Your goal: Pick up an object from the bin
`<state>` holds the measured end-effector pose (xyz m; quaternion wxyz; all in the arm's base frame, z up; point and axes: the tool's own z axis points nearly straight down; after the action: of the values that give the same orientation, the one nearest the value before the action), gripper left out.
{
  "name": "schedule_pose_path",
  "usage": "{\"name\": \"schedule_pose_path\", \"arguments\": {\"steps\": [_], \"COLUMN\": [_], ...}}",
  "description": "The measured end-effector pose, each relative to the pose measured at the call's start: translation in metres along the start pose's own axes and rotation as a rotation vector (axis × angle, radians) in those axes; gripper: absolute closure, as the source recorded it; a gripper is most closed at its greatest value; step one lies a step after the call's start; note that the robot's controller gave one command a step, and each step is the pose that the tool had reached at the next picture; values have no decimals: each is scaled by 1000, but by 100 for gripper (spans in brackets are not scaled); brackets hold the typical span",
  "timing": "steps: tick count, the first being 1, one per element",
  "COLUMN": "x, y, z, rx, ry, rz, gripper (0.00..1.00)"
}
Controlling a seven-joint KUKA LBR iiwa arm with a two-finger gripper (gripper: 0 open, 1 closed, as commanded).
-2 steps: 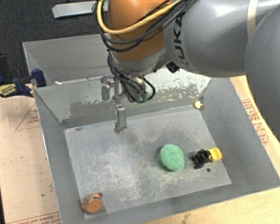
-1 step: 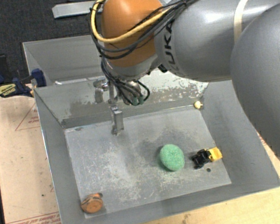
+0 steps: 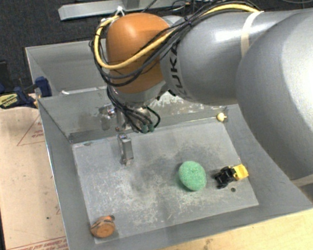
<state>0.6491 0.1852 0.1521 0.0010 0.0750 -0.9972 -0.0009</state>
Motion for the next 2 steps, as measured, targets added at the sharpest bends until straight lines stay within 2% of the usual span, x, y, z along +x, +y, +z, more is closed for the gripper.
{"name": "schedule_pose_path", "arguments": {"steps": [1,2], "x": [10,14], "y": [-4,-50], "z": [-13,-24], "rx": [1,-1], "ry": [1,-3], "rz": [32,26], "gripper": [0,0]}}
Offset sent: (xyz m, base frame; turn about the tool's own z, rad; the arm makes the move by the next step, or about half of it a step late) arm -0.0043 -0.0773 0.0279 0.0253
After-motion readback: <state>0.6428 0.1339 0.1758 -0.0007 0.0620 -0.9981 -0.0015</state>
